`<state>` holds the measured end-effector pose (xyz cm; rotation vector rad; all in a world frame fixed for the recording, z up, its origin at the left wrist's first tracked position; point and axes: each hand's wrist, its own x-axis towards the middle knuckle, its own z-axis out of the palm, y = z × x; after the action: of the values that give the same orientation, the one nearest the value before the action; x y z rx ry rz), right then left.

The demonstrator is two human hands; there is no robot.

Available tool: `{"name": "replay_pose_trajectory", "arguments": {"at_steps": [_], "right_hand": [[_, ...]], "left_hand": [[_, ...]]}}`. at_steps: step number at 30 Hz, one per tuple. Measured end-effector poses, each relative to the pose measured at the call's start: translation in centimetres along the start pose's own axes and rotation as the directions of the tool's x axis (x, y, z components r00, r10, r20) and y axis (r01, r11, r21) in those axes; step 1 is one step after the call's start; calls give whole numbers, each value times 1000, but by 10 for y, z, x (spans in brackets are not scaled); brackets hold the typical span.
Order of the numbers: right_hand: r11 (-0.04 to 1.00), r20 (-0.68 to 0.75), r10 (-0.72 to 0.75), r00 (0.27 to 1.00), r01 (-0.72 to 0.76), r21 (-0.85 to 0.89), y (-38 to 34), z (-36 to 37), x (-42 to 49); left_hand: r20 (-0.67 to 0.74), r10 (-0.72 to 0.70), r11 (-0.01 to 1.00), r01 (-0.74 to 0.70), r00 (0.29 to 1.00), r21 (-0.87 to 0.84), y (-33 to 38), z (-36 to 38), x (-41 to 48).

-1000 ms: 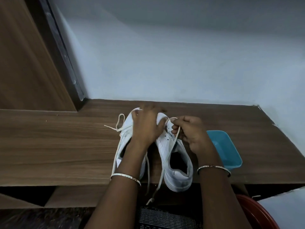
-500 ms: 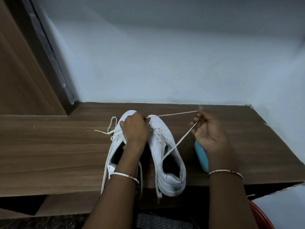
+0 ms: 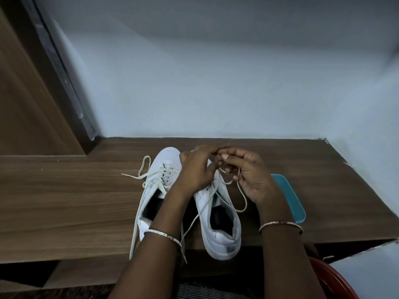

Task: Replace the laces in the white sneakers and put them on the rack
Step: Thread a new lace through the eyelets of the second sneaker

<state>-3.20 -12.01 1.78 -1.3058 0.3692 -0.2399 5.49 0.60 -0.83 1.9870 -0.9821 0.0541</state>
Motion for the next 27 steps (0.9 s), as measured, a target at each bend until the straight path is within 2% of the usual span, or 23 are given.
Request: {"name": "replay_pose_trajectory", "arguments": {"at_steps": [3,6,8,11,13,16,18,20,22,24,27], "right_hand": [[1000,7,6,1000,-6,24,0,-4,1],[996,-29,4,1000,-1,91,0,-9,4],[985,-102,-6,995,24,173,1,-15,6],[945,-233,-28,972,102,311,2,-30,9],[939,-289,-41,957,136,317,4,-37,11],[942,-360,-63,931,175,286,7,-37,12],[945,-379,-72,923,185,270,9,-32,14],[958,-366,-82,927,174,226,10,-24,15],[980,-311,-113,944,158,124,11,-15,15],[990,-221,-133,966,141,20,11,-3,15],[988,-72,-141,987,136,-78,13,11,12]], "left_hand": [[-3,-34,999,34,999,22,-12,-6,4],[-183,-160,986,149,970,-68,-18,-19,6],[-357,-253,965,208,899,-159,-21,-30,3],[-550,-389,920,336,739,-199,-31,-44,0],[-623,-444,888,411,644,-208,-35,-49,-2],[-634,-520,834,499,573,-233,-39,-54,-4],[-590,-538,814,552,602,-179,-40,-55,-5],[-514,-470,856,514,718,-65,-36,-54,-6],[-430,-347,915,401,834,39,-27,-51,-5],[-327,-193,974,221,925,50,-19,-46,-1],[-97,-21,1000,22,995,18,-10,-35,1]]}}
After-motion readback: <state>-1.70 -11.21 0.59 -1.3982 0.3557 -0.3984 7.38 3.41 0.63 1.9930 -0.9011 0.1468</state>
